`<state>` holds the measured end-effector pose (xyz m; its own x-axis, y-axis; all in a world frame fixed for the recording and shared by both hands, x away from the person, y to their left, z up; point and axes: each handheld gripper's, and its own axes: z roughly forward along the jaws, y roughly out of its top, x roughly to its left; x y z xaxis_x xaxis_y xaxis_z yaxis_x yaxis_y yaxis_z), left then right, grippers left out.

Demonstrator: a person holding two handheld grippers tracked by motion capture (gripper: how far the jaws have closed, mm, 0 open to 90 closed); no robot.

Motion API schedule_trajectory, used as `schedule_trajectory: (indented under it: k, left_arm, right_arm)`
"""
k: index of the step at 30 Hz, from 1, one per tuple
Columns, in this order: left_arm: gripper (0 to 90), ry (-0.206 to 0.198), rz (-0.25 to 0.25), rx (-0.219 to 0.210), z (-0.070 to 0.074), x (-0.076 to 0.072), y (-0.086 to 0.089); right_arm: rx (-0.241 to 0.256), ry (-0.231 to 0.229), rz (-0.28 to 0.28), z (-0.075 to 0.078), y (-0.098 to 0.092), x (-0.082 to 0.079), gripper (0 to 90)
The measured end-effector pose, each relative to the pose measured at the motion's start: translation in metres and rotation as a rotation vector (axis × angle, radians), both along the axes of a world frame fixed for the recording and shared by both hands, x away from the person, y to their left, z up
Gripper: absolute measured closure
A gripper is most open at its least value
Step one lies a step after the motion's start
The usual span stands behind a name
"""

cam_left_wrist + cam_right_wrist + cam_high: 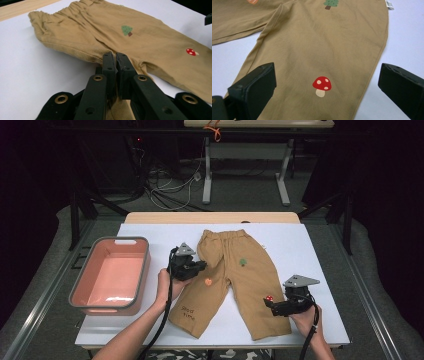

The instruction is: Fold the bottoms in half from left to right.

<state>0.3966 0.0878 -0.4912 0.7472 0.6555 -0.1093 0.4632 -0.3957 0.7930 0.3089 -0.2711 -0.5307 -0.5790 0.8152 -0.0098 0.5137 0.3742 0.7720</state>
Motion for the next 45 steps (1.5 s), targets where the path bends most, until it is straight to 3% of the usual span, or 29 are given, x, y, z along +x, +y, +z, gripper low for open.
schedule_trajectory:
  k: [19, 45]
  left_arm:
    - [86.0, 0.017, -0.096, -0.015, 0.014, 0.005, -0.040]
    - [86.0, 0.023, -0.196, -0.008, 0.004, 0.011, -0.105]
  right_arm:
    - [0.005, 0.004, -0.005, 0.000, 0.000, 0.000, 0.9]
    - [0.017, -0.001, -0.016, 0.001, -0.004, -0.001, 0.7]
